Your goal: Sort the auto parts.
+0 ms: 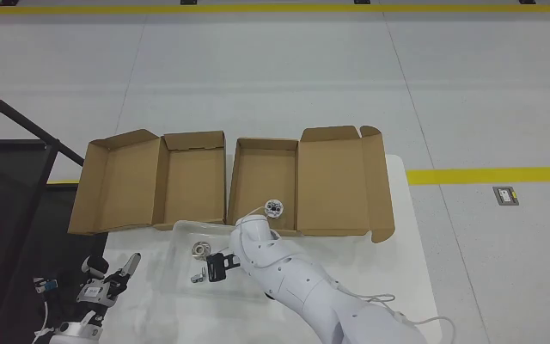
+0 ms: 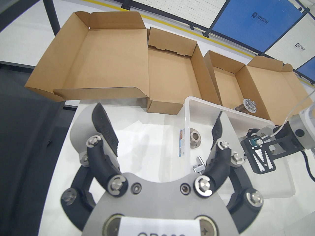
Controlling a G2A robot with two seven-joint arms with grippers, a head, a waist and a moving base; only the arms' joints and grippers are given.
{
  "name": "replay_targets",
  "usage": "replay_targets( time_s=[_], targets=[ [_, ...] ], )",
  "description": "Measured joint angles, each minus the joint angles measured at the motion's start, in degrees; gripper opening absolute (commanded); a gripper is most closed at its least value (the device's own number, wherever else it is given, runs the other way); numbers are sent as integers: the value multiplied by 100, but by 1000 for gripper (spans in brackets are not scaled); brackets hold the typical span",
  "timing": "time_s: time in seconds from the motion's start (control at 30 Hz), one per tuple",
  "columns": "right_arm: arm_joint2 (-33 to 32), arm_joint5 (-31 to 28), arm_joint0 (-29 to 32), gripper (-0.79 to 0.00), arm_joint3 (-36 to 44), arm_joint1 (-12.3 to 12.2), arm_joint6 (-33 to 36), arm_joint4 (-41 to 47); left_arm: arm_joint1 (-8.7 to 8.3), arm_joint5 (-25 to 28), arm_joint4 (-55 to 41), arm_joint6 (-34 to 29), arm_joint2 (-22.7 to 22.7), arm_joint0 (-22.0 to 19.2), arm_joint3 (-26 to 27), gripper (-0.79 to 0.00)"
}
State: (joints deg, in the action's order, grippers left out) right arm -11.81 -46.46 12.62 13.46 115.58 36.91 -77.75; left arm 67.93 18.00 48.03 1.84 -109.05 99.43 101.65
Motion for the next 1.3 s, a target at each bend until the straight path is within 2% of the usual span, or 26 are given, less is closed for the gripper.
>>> replay_targets(
  time_s=[0.3, 0.4, 0.6, 0.8, 0.97, 1.13, 1.3],
  targets=[
    [79, -250, -8, -686, -50, 11, 39, 80, 0, 0, 0, 0, 0, 0, 0, 0],
    [93, -234, -9, -773, -63, 16, 107, 143, 0, 0, 0, 0, 0, 0, 0, 0],
    [113, -267, -27, -785, 18, 14, 69, 148, 0, 0, 0, 0, 0, 0, 0, 0],
    [210, -327, -152, -785, 303, -23, -816, -432, 0, 0, 0, 0, 0, 0, 0, 0],
    [207, -255, -260, -785, 560, -99, -1937, -1326, 0, 0, 0, 0, 0, 0, 0, 0],
    [207, -94, -327, -785, 905, -285, -3241, -2414, 0, 0, 0, 0, 0, 0, 0, 0],
    [205, 108, -353, -785, 1202, -497, -4121, -3149, 0, 0, 0, 0, 0, 0, 0, 0]
  ],
)
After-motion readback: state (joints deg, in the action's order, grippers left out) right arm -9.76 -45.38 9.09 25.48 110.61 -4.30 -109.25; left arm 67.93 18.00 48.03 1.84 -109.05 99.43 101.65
